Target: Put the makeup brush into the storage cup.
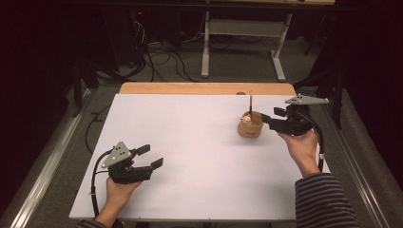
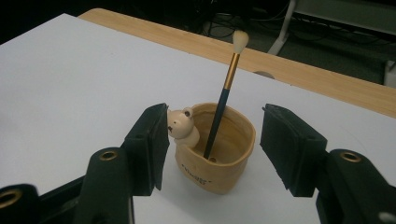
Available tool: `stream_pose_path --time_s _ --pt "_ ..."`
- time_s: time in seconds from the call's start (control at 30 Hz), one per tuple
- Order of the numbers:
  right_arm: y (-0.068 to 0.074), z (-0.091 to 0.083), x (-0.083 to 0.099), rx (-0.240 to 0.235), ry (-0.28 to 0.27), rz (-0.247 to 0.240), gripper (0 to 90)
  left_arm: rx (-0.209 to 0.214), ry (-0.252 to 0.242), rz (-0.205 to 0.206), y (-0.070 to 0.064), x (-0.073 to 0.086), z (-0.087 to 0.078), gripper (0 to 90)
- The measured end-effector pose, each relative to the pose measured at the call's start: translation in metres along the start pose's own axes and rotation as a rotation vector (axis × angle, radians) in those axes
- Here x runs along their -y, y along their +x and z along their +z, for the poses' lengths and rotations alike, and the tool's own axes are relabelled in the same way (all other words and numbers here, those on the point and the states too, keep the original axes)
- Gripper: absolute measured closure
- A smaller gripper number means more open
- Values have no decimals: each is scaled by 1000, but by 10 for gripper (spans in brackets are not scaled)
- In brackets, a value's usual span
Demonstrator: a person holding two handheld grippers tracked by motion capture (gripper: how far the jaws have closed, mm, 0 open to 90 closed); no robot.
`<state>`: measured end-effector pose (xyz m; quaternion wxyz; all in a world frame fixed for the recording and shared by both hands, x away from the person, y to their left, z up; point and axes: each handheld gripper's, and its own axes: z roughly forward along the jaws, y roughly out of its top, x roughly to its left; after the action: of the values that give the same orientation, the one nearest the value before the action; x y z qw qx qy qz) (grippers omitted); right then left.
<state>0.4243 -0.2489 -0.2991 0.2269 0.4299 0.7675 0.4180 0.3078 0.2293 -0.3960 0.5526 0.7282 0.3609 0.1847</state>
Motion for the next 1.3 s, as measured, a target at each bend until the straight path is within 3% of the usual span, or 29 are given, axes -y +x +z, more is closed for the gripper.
stream_pose_path --time_s 0.8,1.3 --pt "2 -17 17 -15 -38 -26 429 1 0 -1 0 0 0 281" --pt "5 -29 31 -28 -63 -13 417 4 1 -4 0 0 1 281"
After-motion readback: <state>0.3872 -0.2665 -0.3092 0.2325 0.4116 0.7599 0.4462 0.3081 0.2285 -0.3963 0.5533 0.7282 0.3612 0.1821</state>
